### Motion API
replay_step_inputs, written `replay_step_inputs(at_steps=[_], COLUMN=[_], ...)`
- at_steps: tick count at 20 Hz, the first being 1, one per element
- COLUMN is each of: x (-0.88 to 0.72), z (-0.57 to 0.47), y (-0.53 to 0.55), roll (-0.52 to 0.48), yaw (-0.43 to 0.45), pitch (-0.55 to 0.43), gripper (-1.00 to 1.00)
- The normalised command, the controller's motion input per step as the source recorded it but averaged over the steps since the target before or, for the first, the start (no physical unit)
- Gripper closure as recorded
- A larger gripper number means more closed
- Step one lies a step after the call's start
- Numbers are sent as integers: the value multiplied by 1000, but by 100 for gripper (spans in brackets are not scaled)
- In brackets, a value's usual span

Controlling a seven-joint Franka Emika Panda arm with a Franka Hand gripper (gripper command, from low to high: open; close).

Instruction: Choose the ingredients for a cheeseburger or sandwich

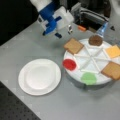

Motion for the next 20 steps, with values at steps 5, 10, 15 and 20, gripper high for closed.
replay_step_inputs(at_steps=[5,10,15,20], x=[265,122,43,16], z=[-117,-163,-225,-268], y=[-280,-224,-78,41], roll=[386,316,285,314], yaw=[99,56,23,-24], pitch=[116,72,9,-60], gripper=[-100,-100,-100,-100])
